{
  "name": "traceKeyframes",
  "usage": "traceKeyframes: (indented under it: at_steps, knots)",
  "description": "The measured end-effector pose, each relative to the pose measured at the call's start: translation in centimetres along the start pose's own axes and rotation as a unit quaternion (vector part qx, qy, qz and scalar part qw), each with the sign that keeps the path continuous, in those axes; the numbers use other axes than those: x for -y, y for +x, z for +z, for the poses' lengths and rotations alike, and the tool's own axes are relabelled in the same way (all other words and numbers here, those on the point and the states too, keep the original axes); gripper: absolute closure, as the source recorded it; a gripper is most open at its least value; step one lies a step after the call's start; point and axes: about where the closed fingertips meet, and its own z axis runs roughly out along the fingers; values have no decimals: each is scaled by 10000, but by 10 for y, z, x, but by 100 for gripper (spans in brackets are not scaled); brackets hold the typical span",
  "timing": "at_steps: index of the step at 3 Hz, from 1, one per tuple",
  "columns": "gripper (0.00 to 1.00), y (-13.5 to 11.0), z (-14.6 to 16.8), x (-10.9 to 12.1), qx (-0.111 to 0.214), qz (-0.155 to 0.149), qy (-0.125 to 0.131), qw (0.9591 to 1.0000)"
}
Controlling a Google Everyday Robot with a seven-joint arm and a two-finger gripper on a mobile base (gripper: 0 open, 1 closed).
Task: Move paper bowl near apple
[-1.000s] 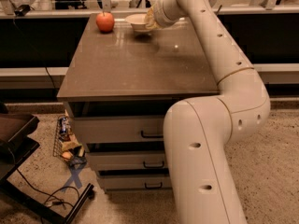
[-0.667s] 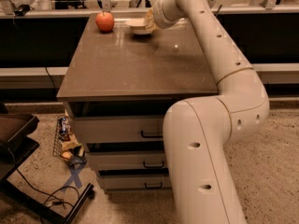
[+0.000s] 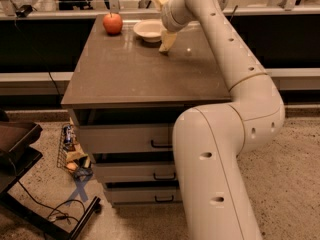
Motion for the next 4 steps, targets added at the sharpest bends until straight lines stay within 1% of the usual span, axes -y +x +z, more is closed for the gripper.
traceKeyframes:
  at_steps: [1,2,3,4]
  knots:
    - [2,0,0,0,0,1,-1,10000]
    - [24,0,0,1,0,1,-1,10000]
    - [56,2,-6,4,-54,33,16,10000]
    - [78,23,-68,32,-614,378,184,9972]
